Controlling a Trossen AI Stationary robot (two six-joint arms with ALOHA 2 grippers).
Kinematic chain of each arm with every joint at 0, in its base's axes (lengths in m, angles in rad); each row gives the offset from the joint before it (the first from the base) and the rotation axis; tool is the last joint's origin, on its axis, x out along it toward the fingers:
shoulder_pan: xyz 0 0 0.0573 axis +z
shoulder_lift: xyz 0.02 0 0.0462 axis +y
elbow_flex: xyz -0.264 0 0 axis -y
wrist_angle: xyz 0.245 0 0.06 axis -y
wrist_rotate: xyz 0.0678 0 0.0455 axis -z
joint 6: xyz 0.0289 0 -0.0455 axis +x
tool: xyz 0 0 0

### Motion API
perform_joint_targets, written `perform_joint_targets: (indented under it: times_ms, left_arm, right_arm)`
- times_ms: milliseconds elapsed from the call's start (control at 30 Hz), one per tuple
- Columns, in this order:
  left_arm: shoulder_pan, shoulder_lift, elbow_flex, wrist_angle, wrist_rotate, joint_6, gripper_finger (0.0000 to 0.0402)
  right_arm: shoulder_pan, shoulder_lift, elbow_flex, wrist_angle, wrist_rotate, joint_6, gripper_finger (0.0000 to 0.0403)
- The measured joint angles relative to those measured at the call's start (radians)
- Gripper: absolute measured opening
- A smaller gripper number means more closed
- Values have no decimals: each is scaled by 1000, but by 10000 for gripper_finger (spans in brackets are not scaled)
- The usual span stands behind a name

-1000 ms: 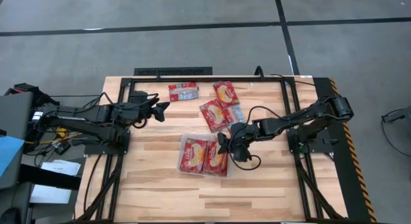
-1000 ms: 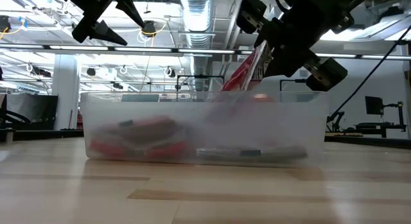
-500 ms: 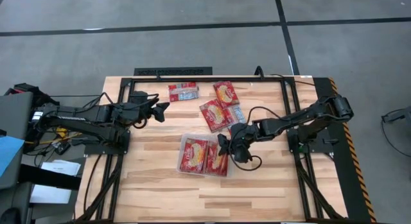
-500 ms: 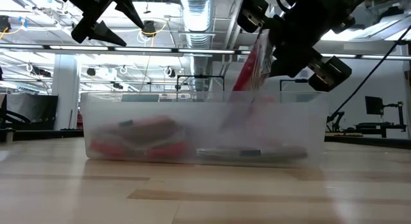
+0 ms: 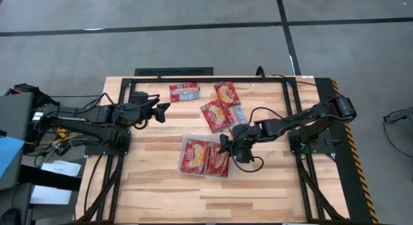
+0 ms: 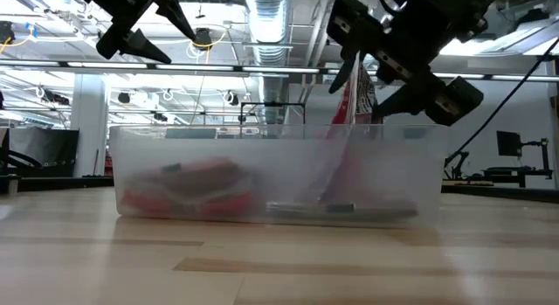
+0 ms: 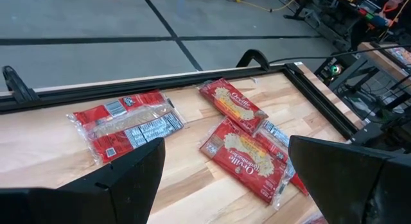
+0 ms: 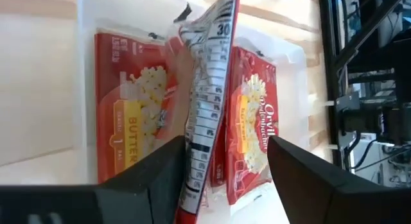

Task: Sort popcorn bags into baskets
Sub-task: Put the red popcorn bag into the transparent bin

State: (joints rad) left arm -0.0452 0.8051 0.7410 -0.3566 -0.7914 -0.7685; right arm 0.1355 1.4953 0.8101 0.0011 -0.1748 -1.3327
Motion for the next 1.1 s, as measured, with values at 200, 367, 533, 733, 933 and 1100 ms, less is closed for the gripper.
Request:
perform_joint_targets:
  times_ms: [200, 367, 533, 733, 933, 1100]
  left_arm:
    - [0, 0, 0, -19, 0, -1, 319]
    - [0, 0, 0, -20, 5, 0, 319]
    - [0, 0, 0, -20, 5, -1, 320]
    - [0, 0, 0, -20, 6, -2, 320]
    - [0, 0, 0, -20, 6, -3, 320]
    - [0, 0, 0, -20, 7, -3, 320]
  right_arm:
    - [46, -58, 0, -114, 19, 93, 231]
    - [87, -109, 0, -199, 68, 198, 226]
    - [129, -172, 0, -260, 87, 279, 226]
    - [205, -210, 0, -311, 125, 471, 196]
    - [233, -174, -1, -312, 230, 672, 116]
    - [220, -143, -1, -284, 290, 744, 48]
